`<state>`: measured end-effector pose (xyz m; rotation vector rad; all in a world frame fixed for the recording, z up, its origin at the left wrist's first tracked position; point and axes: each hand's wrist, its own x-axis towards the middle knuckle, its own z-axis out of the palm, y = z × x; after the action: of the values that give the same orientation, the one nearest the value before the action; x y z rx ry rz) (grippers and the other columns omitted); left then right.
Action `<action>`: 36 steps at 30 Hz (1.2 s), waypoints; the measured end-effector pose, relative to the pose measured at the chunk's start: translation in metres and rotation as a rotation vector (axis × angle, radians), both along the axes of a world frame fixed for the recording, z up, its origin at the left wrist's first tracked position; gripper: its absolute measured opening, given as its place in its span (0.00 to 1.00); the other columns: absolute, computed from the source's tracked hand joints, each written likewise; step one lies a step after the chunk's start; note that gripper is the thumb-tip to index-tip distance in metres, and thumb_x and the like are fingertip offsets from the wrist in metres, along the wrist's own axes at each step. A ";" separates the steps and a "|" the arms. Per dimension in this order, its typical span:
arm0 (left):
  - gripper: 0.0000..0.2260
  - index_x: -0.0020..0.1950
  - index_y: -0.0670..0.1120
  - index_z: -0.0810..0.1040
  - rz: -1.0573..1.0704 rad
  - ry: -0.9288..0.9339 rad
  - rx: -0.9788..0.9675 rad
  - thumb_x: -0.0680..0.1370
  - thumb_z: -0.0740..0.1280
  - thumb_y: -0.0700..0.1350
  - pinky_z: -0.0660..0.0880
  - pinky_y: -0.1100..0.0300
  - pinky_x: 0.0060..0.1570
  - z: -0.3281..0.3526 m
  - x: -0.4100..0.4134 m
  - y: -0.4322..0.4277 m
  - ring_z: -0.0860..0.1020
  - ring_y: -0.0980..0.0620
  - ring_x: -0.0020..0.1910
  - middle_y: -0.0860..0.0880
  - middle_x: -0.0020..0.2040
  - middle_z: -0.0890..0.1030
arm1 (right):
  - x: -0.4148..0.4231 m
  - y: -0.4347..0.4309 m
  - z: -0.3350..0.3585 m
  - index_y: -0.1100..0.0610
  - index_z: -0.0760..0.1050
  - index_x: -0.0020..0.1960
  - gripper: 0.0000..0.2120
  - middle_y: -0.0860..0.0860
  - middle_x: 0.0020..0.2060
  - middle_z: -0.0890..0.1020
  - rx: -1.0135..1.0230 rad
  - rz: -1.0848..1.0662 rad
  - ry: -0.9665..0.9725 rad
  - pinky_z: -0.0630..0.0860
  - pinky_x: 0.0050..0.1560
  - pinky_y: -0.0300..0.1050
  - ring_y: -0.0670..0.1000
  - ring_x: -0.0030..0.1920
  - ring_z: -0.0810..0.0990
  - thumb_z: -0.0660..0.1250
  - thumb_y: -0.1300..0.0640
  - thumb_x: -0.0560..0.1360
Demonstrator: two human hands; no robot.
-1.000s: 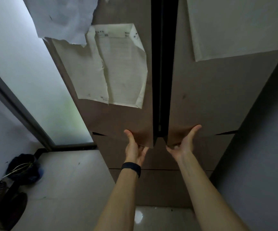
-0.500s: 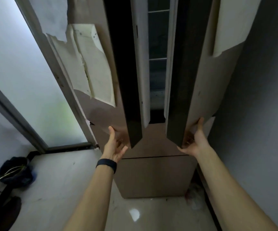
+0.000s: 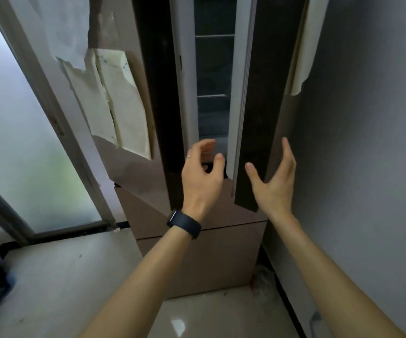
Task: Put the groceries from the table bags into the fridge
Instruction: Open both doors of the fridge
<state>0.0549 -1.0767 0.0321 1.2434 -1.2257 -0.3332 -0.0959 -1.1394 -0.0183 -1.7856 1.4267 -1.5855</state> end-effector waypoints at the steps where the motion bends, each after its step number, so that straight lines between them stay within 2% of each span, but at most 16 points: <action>1: 0.14 0.66 0.54 0.73 -0.043 -0.022 0.037 0.81 0.66 0.47 0.71 0.73 0.54 0.004 -0.006 -0.012 0.74 0.62 0.59 0.56 0.62 0.75 | -0.002 -0.001 0.006 0.38 0.45 0.80 0.43 0.47 0.80 0.53 -0.033 -0.015 0.068 0.60 0.71 0.53 0.52 0.79 0.56 0.70 0.45 0.77; 3: 0.18 0.70 0.55 0.70 -0.114 -0.019 0.132 0.81 0.65 0.51 0.71 0.64 0.62 0.013 -0.015 -0.037 0.72 0.59 0.64 0.54 0.67 0.71 | -0.013 -0.007 0.013 0.37 0.43 0.80 0.42 0.47 0.80 0.52 -0.052 0.002 0.172 0.61 0.69 0.54 0.53 0.78 0.56 0.68 0.44 0.78; 5: 0.23 0.76 0.55 0.63 -0.130 0.026 0.250 0.82 0.63 0.54 0.67 0.53 0.68 0.025 -0.020 -0.062 0.67 0.50 0.71 0.50 0.74 0.65 | -0.029 -0.014 0.016 0.34 0.41 0.79 0.40 0.45 0.80 0.53 -0.031 0.087 0.250 0.65 0.69 0.55 0.50 0.77 0.58 0.66 0.41 0.78; 7: 0.27 0.80 0.54 0.56 -0.154 0.069 0.314 0.82 0.61 0.55 0.60 0.48 0.72 0.033 -0.023 -0.079 0.60 0.45 0.76 0.47 0.79 0.59 | -0.044 -0.019 0.016 0.30 0.40 0.77 0.39 0.43 0.79 0.55 -0.026 0.166 0.290 0.69 0.68 0.54 0.45 0.75 0.59 0.64 0.39 0.78; 8: 0.28 0.80 0.53 0.55 -0.193 0.085 0.317 0.83 0.60 0.55 0.58 0.47 0.73 0.034 -0.025 -0.085 0.59 0.45 0.77 0.47 0.79 0.59 | -0.049 -0.019 0.017 0.29 0.39 0.77 0.39 0.42 0.79 0.55 -0.031 0.189 0.290 0.70 0.68 0.52 0.43 0.74 0.60 0.64 0.39 0.78; 10: 0.25 0.79 0.53 0.59 -0.317 0.120 0.287 0.83 0.60 0.54 0.62 0.48 0.72 0.029 -0.028 -0.090 0.64 0.48 0.74 0.53 0.74 0.68 | -0.059 -0.019 0.015 0.27 0.40 0.75 0.38 0.40 0.79 0.55 -0.046 0.211 0.262 0.67 0.69 0.50 0.42 0.75 0.59 0.64 0.40 0.79; 12: 0.24 0.76 0.53 0.64 -0.377 0.087 0.284 0.81 0.62 0.58 0.66 0.51 0.69 0.020 -0.034 -0.090 0.72 0.54 0.67 0.58 0.65 0.74 | -0.072 -0.017 0.011 0.25 0.39 0.74 0.37 0.36 0.78 0.54 -0.064 0.210 0.238 0.64 0.70 0.47 0.42 0.76 0.59 0.63 0.41 0.79; 15: 0.30 0.74 0.53 0.67 -0.343 -0.024 0.294 0.76 0.63 0.65 0.70 0.53 0.64 0.014 -0.048 -0.088 0.73 0.54 0.64 0.55 0.65 0.75 | -0.094 -0.014 0.002 0.22 0.38 0.71 0.36 0.29 0.74 0.51 -0.039 0.180 0.207 0.62 0.69 0.43 0.38 0.74 0.58 0.61 0.43 0.80; 18: 0.27 0.69 0.56 0.71 -0.359 -0.073 0.247 0.74 0.66 0.67 0.74 0.55 0.60 0.014 -0.069 -0.085 0.76 0.58 0.61 0.59 0.61 0.78 | -0.117 -0.013 -0.008 0.25 0.41 0.74 0.34 0.25 0.72 0.52 -0.048 0.128 0.142 0.62 0.70 0.42 0.35 0.73 0.57 0.61 0.44 0.81; 19: 0.25 0.67 0.57 0.71 -0.374 -0.096 0.237 0.75 0.67 0.65 0.75 0.57 0.59 0.014 -0.077 -0.085 0.77 0.62 0.58 0.61 0.59 0.78 | -0.124 -0.012 -0.010 0.27 0.43 0.76 0.33 0.27 0.73 0.54 -0.070 0.091 0.133 0.63 0.71 0.43 0.35 0.73 0.58 0.60 0.46 0.82; 21: 0.21 0.67 0.57 0.71 -0.393 -0.156 0.207 0.77 0.68 0.61 0.77 0.63 0.54 0.013 -0.094 -0.084 0.77 0.65 0.55 0.62 0.56 0.79 | -0.134 -0.010 -0.015 0.30 0.47 0.78 0.32 0.39 0.78 0.57 -0.147 -0.012 0.149 0.66 0.72 0.46 0.38 0.75 0.58 0.60 0.49 0.83; 24: 0.17 0.69 0.52 0.72 -0.354 -0.269 0.140 0.81 0.66 0.52 0.77 0.70 0.47 0.005 -0.120 -0.091 0.78 0.65 0.52 0.58 0.55 0.80 | -0.148 -0.012 -0.023 0.37 0.53 0.80 0.33 0.49 0.81 0.48 -0.213 -0.074 0.193 0.56 0.76 0.45 0.46 0.80 0.50 0.65 0.52 0.81; 27: 0.16 0.68 0.50 0.73 -0.334 -0.292 0.116 0.81 0.66 0.51 0.80 0.63 0.47 0.000 -0.150 -0.099 0.79 0.63 0.50 0.54 0.55 0.81 | -0.168 -0.024 -0.027 0.40 0.51 0.81 0.37 0.50 0.81 0.42 -0.182 -0.097 0.231 0.55 0.75 0.48 0.51 0.81 0.47 0.68 0.47 0.79; 32: 0.13 0.64 0.53 0.74 -0.388 -0.255 0.125 0.80 0.68 0.51 0.81 0.61 0.48 0.000 -0.200 -0.116 0.78 0.66 0.48 0.54 0.52 0.81 | -0.210 -0.050 -0.032 0.35 0.39 0.79 0.38 0.45 0.81 0.42 -0.126 -0.156 0.271 0.67 0.72 0.59 0.57 0.79 0.56 0.63 0.48 0.82; 34: 0.13 0.63 0.54 0.74 -0.384 -0.250 0.120 0.80 0.68 0.51 0.82 0.59 0.49 0.000 -0.220 -0.126 0.79 0.66 0.47 0.55 0.50 0.80 | -0.225 -0.061 -0.030 0.35 0.37 0.79 0.37 0.45 0.81 0.46 -0.104 -0.189 0.266 0.70 0.70 0.57 0.57 0.78 0.61 0.60 0.48 0.83; 36: 0.13 0.62 0.54 0.75 -0.350 -0.248 0.113 0.79 0.69 0.52 0.82 0.55 0.48 -0.001 -0.239 -0.136 0.81 0.62 0.46 0.53 0.50 0.82 | -0.237 -0.072 -0.026 0.39 0.39 0.80 0.35 0.47 0.81 0.50 -0.078 -0.212 0.242 0.71 0.66 0.49 0.57 0.75 0.66 0.60 0.51 0.83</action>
<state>-0.1845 -1.2124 0.0311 1.1881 -1.6640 -0.5202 -0.3330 -1.2112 -0.0446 -1.9836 1.7369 -1.5864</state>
